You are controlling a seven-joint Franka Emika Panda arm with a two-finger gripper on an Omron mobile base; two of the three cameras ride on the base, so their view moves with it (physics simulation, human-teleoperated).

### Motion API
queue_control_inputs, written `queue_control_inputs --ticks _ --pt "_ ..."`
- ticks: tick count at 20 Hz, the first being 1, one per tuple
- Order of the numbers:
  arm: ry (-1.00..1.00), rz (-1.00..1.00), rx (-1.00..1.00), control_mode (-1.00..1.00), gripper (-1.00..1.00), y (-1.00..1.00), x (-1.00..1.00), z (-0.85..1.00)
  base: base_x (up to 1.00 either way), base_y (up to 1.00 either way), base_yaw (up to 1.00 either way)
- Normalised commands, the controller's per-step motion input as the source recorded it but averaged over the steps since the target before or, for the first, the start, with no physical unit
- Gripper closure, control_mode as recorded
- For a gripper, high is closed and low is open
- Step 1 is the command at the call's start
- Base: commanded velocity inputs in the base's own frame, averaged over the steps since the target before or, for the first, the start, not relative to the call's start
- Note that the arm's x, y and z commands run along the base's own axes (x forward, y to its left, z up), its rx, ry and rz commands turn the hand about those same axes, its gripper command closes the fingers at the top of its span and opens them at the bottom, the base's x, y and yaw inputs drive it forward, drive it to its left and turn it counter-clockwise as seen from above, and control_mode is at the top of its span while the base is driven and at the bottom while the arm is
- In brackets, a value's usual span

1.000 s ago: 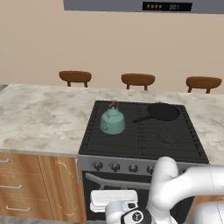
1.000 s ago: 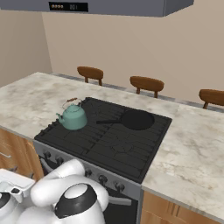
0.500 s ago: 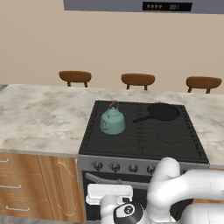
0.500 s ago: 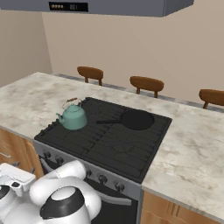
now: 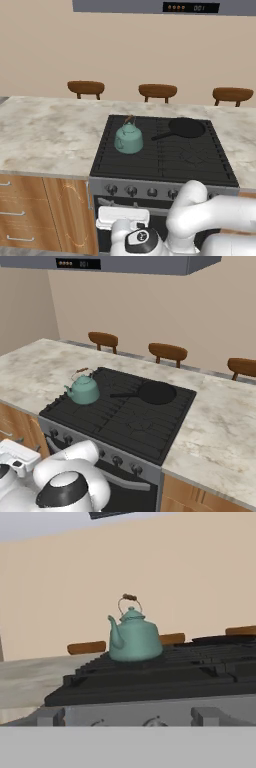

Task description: Pick the kettle from the counter and place it on a stove burner. Then turn the burner on.

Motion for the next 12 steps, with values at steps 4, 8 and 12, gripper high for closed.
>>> queue_control_inputs --ticks 4,8,12 --pt "0.15 -0.02 0.00 -1.00 -1.00 0.00 0.01 0.14 0.00 0.00 0.00" --pt "0.24 -0.01 0.00 -1.00 -1.00 -0.03 0.05 0.17 0.00 0.00 0.00" --pt "0.19 0.00 0.00 -1.00 -1.00 -0.01 0.02 0.10 0.00 0.00 0.00"
